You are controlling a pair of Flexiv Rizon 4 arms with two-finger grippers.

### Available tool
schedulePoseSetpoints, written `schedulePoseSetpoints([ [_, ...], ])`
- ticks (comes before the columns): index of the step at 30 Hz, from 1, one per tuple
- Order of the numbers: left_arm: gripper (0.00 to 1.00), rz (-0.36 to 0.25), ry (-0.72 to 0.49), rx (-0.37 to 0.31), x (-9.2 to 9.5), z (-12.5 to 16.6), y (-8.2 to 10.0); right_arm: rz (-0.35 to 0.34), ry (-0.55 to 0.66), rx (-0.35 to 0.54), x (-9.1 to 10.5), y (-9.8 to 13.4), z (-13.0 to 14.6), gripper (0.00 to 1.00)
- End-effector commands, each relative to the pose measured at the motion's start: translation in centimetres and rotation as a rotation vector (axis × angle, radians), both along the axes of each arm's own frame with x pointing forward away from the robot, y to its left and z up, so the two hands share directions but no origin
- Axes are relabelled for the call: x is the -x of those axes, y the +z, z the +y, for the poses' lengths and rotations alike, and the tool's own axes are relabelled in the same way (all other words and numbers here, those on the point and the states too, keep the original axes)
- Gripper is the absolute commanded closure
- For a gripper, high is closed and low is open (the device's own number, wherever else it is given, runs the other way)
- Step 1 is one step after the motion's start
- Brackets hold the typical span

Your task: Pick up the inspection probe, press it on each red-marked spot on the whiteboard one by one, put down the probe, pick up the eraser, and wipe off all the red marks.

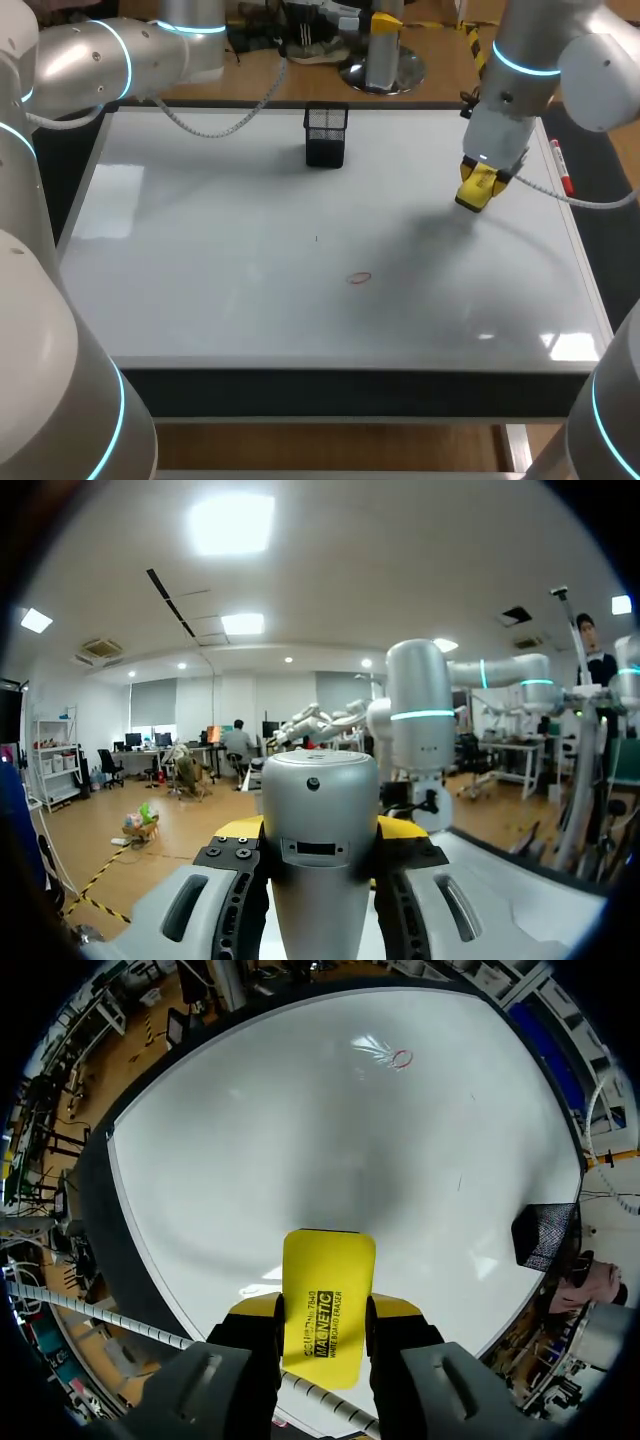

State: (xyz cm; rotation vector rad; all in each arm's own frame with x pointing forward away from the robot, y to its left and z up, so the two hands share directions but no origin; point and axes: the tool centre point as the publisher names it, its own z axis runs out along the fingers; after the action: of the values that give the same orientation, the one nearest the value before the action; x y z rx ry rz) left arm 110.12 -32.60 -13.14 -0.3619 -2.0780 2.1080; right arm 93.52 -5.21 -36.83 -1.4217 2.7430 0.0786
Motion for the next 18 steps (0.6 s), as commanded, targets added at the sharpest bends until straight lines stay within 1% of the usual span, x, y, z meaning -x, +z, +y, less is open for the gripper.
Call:
schedulePoseSetpoints([
  [1,1.00,-0.011,-0.011,-0.006,0.7,-0.2,0.6,-0.001,0.001,0.003,0.0,0.1,0.0,1.00],
  [7,1.00,-0.038,-0.019,-0.010,3.3,0.0,1.5,-0.001,0.001,0.003,0.0,0.1,0.0,1.00],
  [10,1.00,-0.041,-0.026,-0.015,5.1,0.1,1.5,-0.001,0.001,0.003,0.0,0.1,0.0,1.00],
  [17,1.00,-0.044,-0.068,0.010,9.8,0.3,1.0,-0.001,0.001,0.003,0.0,0.1,0.0,1.00],
  [18,1.00,-0.042,-0.079,0.000,10.5,0.3,0.9,-0.001,0.001,0.003,0.0,0.1,0.0,1.00],
])
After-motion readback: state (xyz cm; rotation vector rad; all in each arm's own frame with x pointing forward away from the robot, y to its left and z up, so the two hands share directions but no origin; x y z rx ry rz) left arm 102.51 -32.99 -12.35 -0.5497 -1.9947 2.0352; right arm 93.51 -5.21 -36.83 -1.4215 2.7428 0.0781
